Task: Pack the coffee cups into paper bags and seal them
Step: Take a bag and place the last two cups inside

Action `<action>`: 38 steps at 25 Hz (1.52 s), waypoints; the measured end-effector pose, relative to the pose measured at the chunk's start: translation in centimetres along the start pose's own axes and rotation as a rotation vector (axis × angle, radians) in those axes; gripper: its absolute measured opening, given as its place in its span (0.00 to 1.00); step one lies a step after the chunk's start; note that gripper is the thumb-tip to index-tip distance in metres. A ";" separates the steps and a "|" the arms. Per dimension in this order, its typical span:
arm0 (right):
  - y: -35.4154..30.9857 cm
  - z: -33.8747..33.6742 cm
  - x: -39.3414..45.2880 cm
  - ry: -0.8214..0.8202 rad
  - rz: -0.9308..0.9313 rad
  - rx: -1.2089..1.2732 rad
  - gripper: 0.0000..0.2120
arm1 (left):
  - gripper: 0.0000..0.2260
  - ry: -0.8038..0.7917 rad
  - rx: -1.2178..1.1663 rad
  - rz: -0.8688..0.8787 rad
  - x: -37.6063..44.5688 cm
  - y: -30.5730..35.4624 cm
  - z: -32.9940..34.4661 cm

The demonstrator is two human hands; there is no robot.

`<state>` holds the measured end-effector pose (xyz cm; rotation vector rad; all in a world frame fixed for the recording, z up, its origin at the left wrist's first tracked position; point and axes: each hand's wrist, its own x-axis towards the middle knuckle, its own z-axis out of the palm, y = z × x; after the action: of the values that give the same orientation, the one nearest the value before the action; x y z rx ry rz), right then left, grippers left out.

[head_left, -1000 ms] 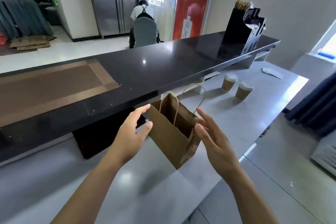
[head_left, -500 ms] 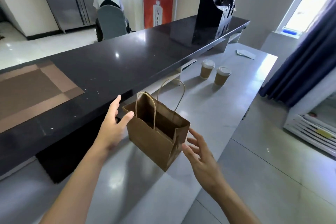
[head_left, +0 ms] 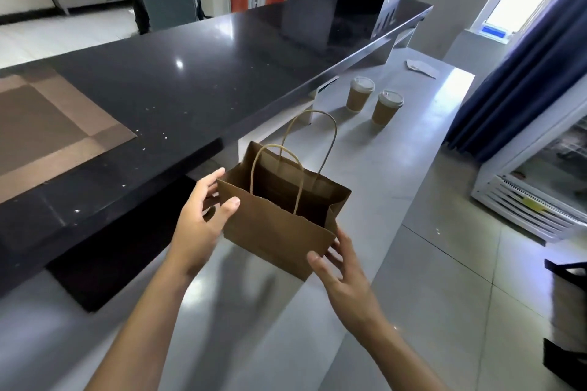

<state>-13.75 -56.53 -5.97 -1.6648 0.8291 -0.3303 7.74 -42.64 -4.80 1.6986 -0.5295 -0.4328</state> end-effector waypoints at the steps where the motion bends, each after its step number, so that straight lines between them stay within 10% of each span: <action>1: 0.1 0.1 0.0 0.009 0.005 0.000 0.35 | 0.25 0.010 -0.002 0.002 -0.4 -0.3 0.1; 10: 1.5 0.2 -0.3 -0.010 0.071 0.034 0.28 | 0.36 -0.105 -0.127 -0.052 -1.3 -2.2 0.8; 18: 1.4 -2.8 0.1 0.097 -0.003 0.077 0.41 | 0.38 -0.144 -0.094 0.015 -3.6 -0.2 3.8; 38: 5.5 -32.5 2.7 0.270 -0.071 0.259 0.24 | 0.44 -0.242 -0.009 0.073 -6.5 9.2 33.6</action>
<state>-33.86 -82.59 -2.86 -1.4275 0.8853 -0.6945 -17.29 -67.53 -2.09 1.6220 -0.7617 -0.5910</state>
